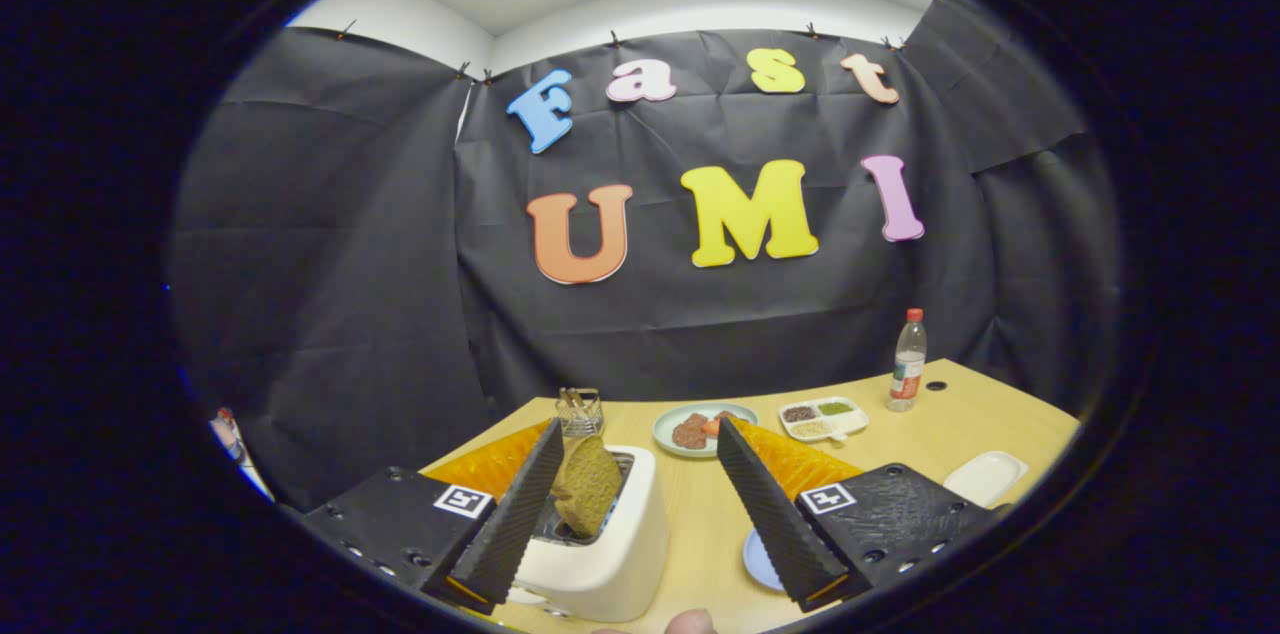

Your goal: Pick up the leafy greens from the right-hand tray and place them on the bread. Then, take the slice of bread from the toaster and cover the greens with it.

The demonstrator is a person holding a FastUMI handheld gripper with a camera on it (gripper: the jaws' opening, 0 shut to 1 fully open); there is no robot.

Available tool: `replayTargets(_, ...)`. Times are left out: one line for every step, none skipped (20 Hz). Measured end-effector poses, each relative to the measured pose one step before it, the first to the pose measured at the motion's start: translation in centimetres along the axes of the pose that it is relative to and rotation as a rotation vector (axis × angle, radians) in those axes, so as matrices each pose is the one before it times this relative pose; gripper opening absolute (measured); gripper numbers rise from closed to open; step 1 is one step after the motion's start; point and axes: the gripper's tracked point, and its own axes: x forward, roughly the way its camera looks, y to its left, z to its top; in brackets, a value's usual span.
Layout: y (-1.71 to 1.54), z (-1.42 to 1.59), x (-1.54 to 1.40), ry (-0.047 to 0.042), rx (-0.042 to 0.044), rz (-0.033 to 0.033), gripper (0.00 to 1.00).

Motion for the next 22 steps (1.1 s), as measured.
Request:
replayTargets(1.088, -0.838, 0.674, 0.01733, -0.00433, 0.00538, 0.96)
replayTargets(0.895, -0.815, 0.741, 0.02175, -0.00938, 0.00256, 0.96)
replayTargets(0.555, -0.788, 0.605, 0.0163, -0.00346, -0.00485, 0.96)
replayTargets(0.309, -0.639, 0.767, 0.01912, -0.00263, -0.00895, 0.96)
replayTargets(0.317, -0.589, 0.776, 0.01554, -0.00302, -0.00638, 0.96)
replayTargets(0.249, -0.494, 0.738, 0.02503, -0.00636, -0.00621, 0.96)
replayTargets(-0.005, -0.905, 0.415, 0.02638, -0.00523, -0.00988, 0.96)
replayTargets(-0.029, -0.394, 0.515, 0.01793, 0.00269, -0.00575, 0.96)
replayTargets(0.18, -0.183, 0.702, 0.01401, 0.0018, 0.00088, 0.96)
replayTargets(-0.037, 0.027, 0.548, 0.00593, -0.00749, -0.0084, 0.96)
replayTargets(-0.106, -0.036, 0.365, 0.00401, -0.01107, -0.0087, 0.92)
replayTargets(0.067, -0.223, 0.366, 0.01081, -0.00372, -0.00353, 0.88)
replayTargets(0.165, -0.358, 0.291, 0.01028, -0.00181, 0.00012, 0.84)
replayTargets(0.068, -0.141, 0.122, 0.01204, -0.00456, 0.00047, 0.74)
replayTargets(-0.006, -0.067, 0.155, 0.01026, -0.00008, -0.00215, 0.67)
replayTargets(-0.021, -0.069, 0.118, 0.00616, 0.00306, 0.00085, 0.6)
replayTargets(-0.064, -0.096, 0.163, 0.00503, 0.00122, 0.00014, 0.53)
replayTargets(-0.132, 0.0, 0.064, 0.0037, 0.00466, -0.00188, 0.45)
replayTargets(-0.139, -0.096, 0.071, 0.00147, 0.00044, -0.00517, 0.38)
replayTargets(-0.396, 0.07, -0.083, -0.0033, 0.00576, -0.0121, 0.31)
replayTargets(-0.201, 0.086, -0.077, -0.00214, 0.00385, -0.00144, 0.24)
replayTargets(-0.083, 0.158, 0.002, -0.00224, 0.00133, 0.00088, 0.17)
